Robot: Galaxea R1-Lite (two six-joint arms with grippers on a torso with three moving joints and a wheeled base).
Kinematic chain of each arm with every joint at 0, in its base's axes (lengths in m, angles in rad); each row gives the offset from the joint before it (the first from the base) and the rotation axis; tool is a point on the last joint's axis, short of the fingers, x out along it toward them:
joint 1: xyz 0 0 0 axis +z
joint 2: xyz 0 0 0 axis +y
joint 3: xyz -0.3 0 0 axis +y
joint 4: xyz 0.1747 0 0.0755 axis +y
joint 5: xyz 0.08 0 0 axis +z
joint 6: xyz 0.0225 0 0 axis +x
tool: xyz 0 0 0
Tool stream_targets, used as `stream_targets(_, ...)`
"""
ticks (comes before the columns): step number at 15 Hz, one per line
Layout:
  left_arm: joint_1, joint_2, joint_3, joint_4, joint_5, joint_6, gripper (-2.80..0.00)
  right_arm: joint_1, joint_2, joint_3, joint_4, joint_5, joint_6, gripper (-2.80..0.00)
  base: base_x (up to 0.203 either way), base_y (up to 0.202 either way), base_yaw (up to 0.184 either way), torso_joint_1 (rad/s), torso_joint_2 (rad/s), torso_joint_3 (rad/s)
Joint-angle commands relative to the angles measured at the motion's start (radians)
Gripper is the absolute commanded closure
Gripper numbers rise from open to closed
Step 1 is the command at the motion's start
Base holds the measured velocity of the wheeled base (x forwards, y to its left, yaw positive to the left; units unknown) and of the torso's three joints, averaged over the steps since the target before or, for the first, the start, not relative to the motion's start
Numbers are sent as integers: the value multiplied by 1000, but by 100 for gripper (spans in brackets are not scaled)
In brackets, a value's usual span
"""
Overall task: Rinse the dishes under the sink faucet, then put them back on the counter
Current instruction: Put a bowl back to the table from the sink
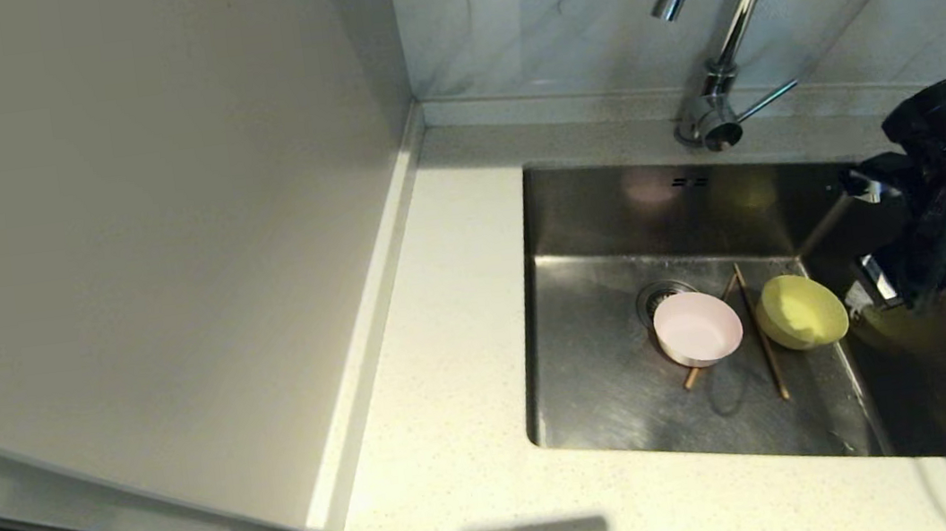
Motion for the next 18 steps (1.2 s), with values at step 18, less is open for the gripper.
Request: stream_targets(18, 0, -3, 0, 0, 1, -1, 0, -205, 366, -136, -222, 270, -618, -280, 0, 0, 0, 0, 0, 0)
